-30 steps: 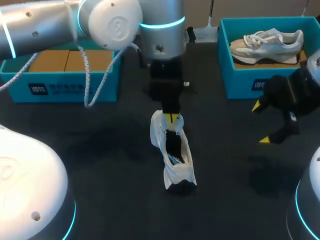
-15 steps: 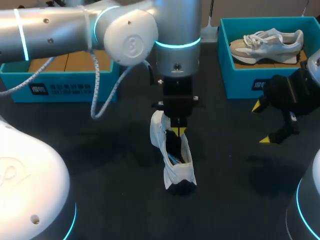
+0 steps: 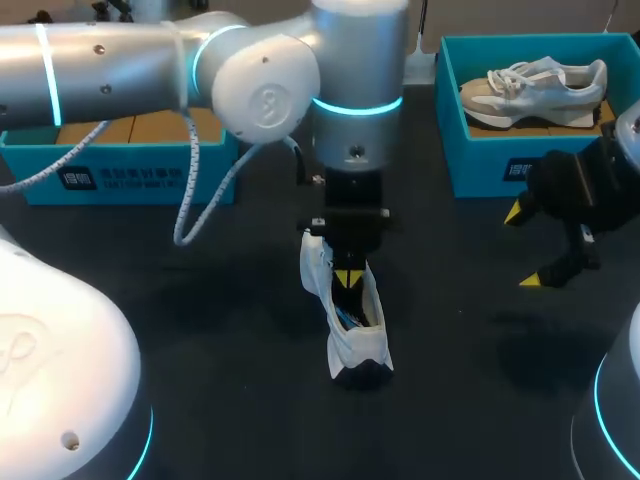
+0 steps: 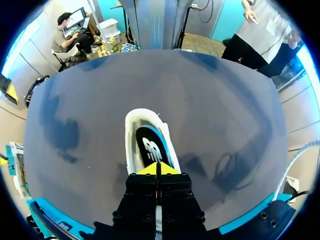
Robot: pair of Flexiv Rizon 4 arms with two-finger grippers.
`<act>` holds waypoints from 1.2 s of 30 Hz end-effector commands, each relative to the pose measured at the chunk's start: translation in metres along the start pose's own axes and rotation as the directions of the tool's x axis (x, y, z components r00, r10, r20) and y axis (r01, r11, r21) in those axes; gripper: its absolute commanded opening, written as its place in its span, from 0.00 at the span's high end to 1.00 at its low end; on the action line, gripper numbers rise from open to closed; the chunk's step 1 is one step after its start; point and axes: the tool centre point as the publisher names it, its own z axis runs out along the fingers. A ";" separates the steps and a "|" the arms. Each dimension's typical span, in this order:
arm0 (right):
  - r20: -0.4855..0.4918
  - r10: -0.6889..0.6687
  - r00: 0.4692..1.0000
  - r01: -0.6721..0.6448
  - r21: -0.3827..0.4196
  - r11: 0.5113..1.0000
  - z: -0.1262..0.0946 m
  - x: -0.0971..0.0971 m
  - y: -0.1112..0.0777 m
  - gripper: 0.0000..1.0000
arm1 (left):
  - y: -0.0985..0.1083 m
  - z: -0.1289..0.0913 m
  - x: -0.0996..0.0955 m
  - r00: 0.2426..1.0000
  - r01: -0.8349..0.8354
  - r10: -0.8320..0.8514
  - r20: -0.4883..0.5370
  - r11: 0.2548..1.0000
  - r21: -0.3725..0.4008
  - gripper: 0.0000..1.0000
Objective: Take the shoe out of the shoebox, open the shoe tongue, remove and reinsert the insole, then place the shoe into the shoebox
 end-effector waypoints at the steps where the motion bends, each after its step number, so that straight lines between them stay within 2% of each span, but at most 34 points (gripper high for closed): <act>1: 0.001 0.001 1.000 -0.001 0.002 1.000 0.001 0.000 0.000 0.00 | -0.001 0.010 -0.008 1.000 0.004 -0.004 -0.027 1.000 -0.003 1.00; 7: 0.001 0.001 1.000 -0.001 0.002 1.000 0.001 0.000 0.000 0.00 | -0.002 0.018 -0.007 0.999 0.023 -0.023 -0.041 1.000 0.001 1.00; 20: 0.001 0.001 1.000 -0.001 0.002 1.000 0.001 0.000 0.000 0.00 | -0.004 0.033 0.011 0.995 0.078 -0.076 -0.062 0.996 0.031 1.00; 36: 0.001 0.001 1.000 -0.001 0.002 1.000 0.001 0.000 0.000 0.00 | -0.003 0.048 0.005 0.994 0.087 -0.084 -0.074 0.995 0.050 1.00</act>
